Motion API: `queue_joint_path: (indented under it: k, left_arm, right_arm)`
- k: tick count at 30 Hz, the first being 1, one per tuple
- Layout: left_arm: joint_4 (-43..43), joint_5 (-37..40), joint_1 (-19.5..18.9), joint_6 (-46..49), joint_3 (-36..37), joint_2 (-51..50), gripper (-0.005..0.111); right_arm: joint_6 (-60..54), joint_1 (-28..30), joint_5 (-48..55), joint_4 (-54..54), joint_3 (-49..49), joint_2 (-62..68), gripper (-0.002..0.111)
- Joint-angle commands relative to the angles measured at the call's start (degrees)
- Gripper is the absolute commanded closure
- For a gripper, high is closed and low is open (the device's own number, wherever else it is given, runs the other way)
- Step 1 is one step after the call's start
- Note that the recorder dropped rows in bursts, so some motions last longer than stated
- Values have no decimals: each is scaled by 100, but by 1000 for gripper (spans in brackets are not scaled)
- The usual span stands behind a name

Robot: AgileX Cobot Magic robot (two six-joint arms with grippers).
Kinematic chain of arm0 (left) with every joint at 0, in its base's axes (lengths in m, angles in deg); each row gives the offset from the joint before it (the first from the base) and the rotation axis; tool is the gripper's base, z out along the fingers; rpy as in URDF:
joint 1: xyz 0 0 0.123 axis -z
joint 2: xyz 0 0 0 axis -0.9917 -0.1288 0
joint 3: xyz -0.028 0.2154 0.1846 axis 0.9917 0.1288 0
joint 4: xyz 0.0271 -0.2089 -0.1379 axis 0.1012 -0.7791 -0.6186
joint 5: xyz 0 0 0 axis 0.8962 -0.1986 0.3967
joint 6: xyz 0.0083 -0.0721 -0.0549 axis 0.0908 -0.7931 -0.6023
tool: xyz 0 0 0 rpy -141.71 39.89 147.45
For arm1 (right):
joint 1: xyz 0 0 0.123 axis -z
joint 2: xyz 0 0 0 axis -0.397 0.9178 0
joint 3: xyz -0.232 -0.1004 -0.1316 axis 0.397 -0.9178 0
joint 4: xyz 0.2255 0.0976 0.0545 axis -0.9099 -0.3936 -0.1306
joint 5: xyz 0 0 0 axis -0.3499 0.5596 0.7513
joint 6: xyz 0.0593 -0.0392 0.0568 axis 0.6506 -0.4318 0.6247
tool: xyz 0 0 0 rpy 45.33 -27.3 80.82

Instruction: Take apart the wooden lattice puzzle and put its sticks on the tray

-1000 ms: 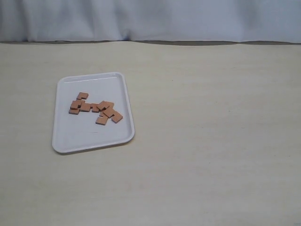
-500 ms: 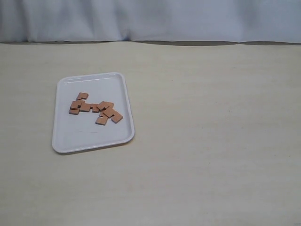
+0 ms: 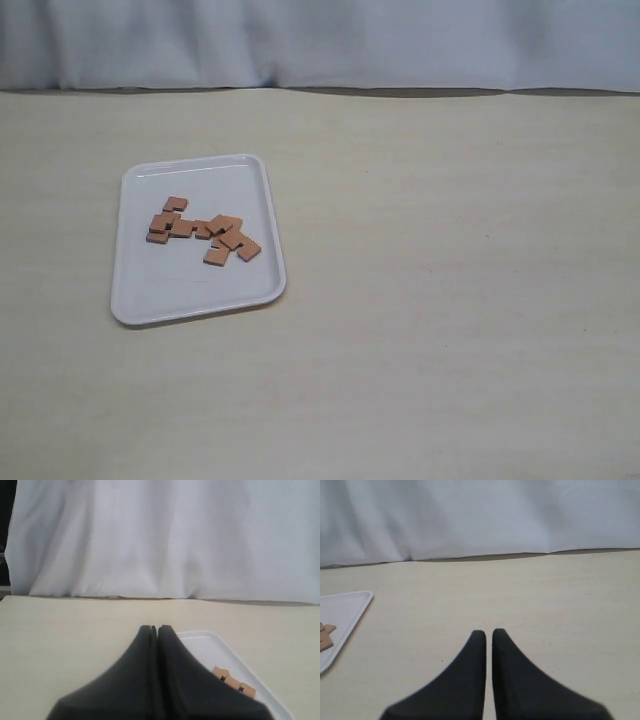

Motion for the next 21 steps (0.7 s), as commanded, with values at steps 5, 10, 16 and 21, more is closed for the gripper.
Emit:
queue_joint_path:
  k: [5, 10, 16, 21]
  left_arm:
    - [-356, 836, -13, -324, 17, 11, 107]
    - [-336, 1208, -13, -324, 17, 11, 107]
    - [-336, 1242, -13, -270, 17, 11, 107]
    - [-336, 1229, -13, -270, 17, 11, 107]
  right_arm:
    - [-27, 0, -53, -17, -10, -24, 104]
    - [-27, 0, -53, -17, -10, -24, 104]
    - [-27, 0, -53, -17, -10, -24, 104]
    - [-27, 0, -53, -17, -10, -24, 104]
